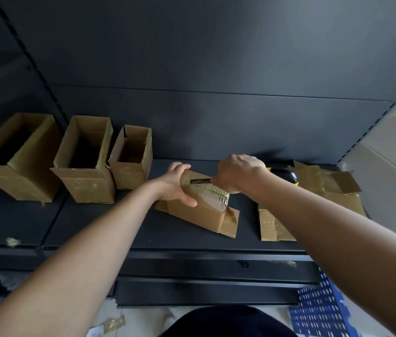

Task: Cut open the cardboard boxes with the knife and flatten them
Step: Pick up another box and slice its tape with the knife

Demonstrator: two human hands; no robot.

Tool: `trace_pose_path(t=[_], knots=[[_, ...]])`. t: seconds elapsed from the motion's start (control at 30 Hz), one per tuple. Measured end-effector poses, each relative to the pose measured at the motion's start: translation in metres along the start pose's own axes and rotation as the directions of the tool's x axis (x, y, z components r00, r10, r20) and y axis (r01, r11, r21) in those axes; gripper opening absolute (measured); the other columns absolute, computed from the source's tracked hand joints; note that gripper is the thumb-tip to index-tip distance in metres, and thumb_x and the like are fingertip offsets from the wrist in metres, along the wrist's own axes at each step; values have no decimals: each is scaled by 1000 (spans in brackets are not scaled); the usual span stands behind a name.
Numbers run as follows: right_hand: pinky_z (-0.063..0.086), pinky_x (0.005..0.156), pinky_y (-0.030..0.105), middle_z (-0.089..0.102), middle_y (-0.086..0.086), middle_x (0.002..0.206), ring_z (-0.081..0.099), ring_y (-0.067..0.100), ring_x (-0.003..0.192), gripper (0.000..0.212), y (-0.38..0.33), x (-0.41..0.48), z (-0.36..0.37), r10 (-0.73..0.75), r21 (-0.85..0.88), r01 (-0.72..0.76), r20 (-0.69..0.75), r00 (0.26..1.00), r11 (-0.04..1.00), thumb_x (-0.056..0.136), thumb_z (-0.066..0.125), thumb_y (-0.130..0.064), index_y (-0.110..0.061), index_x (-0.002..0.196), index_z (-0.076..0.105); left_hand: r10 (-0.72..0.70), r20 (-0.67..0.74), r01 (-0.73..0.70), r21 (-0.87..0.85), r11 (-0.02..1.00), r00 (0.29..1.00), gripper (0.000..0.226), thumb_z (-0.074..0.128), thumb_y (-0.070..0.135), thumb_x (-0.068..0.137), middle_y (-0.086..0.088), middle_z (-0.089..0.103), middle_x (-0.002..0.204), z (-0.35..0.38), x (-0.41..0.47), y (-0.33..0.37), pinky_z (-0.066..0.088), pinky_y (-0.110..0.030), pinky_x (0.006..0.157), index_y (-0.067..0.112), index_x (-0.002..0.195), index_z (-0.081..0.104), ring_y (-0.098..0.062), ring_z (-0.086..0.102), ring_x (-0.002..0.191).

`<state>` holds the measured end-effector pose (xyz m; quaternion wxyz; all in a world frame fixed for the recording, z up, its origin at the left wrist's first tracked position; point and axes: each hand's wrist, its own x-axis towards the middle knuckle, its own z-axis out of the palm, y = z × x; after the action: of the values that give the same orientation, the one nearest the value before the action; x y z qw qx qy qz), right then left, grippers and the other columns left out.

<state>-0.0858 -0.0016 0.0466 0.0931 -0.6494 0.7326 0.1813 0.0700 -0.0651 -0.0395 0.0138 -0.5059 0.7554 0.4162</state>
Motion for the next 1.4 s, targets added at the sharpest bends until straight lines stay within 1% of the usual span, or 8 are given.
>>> trace_pose_path(t=[0.1, 0.23, 0.5, 0.63, 0.77, 0.87, 1.0, 1.4], knots=[[34, 49, 26, 47, 1, 80, 46, 17, 68, 17, -9, -2, 0, -16, -78, 18, 22, 1000, 997, 97, 44, -21, -16, 100, 59, 6, 3, -6, 32, 999, 1000, 106, 85, 28, 68, 13, 4, 151, 3, 1, -1, 30, -30, 106, 23, 150, 17, -18, 22, 139], [43, 67, 29, 48, 5, 91, 49, 21, 82, 10, -16, -9, -5, -34, -88, 40, 63, 997, 995, 95, 42, -11, -13, 93, 51, 8, 1, -8, 77, 997, 1000, 103, 85, 29, 67, 11, 7, 150, 1, 0, 1, 32, -32, 106, 22, 147, 20, -19, 23, 138], [47, 69, 31, 55, 4, 92, 55, 22, 86, 21, -25, -17, 9, 17, -121, -13, 33, 999, 993, 90, 54, -10, -12, 109, 62, -1, -8, 2, 85, 996, 1000, 103, 86, 25, 67, 9, 9, 150, 3, 2, 3, 34, -37, 107, 22, 146, 21, -21, 25, 138], [53, 85, 36, 62, 7, 107, 60, 25, 102, 24, -21, -19, 25, 22, -80, -15, 90, 996, 997, 92, 54, -11, -9, 115, 61, 8, 0, -8, 69, 998, 1000, 106, 87, 27, 64, 8, 9, 150, 3, 1, 1, 32, -37, 107, 23, 147, 20, -22, 25, 137], [49, 78, 33, 60, 8, 117, 57, 25, 98, 30, 2, -19, 9, 33, -94, -22, 123, 992, 995, 94, 45, -13, -12, 120, 60, -7, 22, 3, 142, 990, 1000, 103, 85, 28, 68, 6, 9, 150, 0, 2, 6, 33, -37, 107, 22, 147, 19, -22, 26, 136], [41, 69, 29, 57, 4, 111, 50, 22, 86, 30, 15, -19, 2, 37, -128, -17, 156, 987, 992, 97, 42, -21, -15, 120, 59, -14, 26, 10, 159, 987, 1000, 103, 84, 28, 70, 6, 7, 151, 0, 3, 6, 32, -37, 108, 22, 148, 17, -23, 25, 138], [40, 69, 29, 52, 1, 96, 52, 22, 86, 27, 24, -25, -3, 60, -134, -35, 185, 981, 990, 98, 42, -23, -17, 117, 59, -31, 32, 25, 180, 983, 999, 103, 83, 30, 71, 7, 5, 152, 0, 2, 7, 32, -37, 109, 23, 148, 15, -23, 24, 138], [43, 64, 31, 58, 5, 100, 52, 22, 84, 29, 26, -56, 13, 118, -174, -92, 149, 982, 981, 90, 49, -5, -11, 116, 62, -52, 23, 45, 240, 970, 998, 103, 81, 29, 74, 8, 0, 155, 2, -3, 14, 32, -37, 111, 23, 150, 12, -23, 22, 141]])
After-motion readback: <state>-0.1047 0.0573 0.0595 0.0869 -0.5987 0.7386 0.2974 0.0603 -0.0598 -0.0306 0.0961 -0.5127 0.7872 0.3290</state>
